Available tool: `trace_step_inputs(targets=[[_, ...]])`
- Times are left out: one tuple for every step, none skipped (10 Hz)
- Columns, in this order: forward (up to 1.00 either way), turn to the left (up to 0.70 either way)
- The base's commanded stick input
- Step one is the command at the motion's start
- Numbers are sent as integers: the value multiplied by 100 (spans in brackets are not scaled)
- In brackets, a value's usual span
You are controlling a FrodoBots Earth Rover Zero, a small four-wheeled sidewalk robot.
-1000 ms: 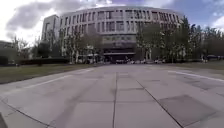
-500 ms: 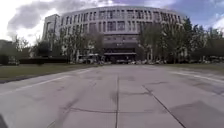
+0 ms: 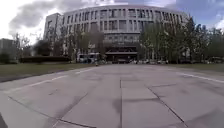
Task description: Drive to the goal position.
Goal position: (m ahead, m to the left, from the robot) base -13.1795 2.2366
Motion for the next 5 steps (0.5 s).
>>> trace_step_inputs(targets=[[70, 1], [70, 1], [70, 1], [70, 1], [70, 1]])
